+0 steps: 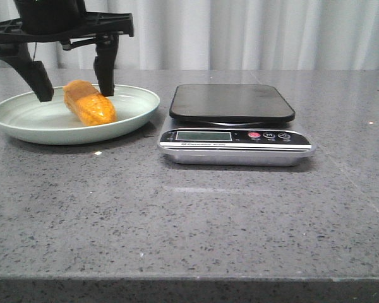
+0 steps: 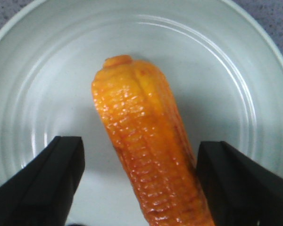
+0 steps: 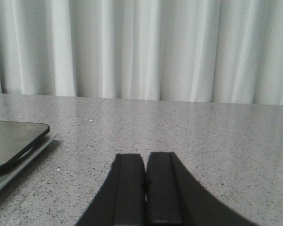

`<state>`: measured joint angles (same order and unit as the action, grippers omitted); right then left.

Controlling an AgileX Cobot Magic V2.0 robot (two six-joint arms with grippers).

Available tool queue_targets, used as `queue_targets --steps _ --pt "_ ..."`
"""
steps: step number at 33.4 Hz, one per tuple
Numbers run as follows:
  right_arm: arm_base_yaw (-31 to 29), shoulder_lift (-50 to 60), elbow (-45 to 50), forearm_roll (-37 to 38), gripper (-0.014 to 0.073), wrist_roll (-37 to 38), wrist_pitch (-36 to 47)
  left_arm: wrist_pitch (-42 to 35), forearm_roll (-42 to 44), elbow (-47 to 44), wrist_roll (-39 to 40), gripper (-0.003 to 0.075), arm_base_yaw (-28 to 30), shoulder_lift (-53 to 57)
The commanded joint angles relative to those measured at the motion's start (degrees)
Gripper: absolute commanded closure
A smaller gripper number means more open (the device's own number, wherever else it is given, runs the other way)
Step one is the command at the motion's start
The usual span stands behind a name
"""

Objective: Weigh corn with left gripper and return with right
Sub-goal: 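Lower the left gripper over the corn cob on the plate and grasp it, then lift the corn with the left gripper and carry it over the scale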

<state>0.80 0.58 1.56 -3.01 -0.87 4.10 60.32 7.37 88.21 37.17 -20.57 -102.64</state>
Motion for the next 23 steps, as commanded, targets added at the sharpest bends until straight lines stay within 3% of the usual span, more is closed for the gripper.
queue_targets --steps 1,10,14,19,23 --pt "-0.31 1.01 -0.43 0.76 0.0444 -0.13 4.86 0.19 -0.75 1.67 0.37 0.0178 0.04 0.79" --pt "-0.31 1.01 -0.43 0.76 0.0444 -0.13 4.86 0.83 -4.75 1.67 -1.52 0.0198 0.04 -2.43" --pt "-0.31 1.01 -0.43 0.76 0.0444 -0.13 4.86 0.83 -4.75 1.67 -1.52 0.0334 0.04 -2.43" --pt "-0.31 1.01 -0.43 0.76 0.0444 -0.13 4.86 0.76 -4.75 2.33 -4.19 0.0582 0.04 -2.43" --pt "-0.31 1.01 -0.43 0.76 0.0444 -0.13 4.86 0.05 -4.75 5.16 -7.39 0.0584 -0.78 -2.21"
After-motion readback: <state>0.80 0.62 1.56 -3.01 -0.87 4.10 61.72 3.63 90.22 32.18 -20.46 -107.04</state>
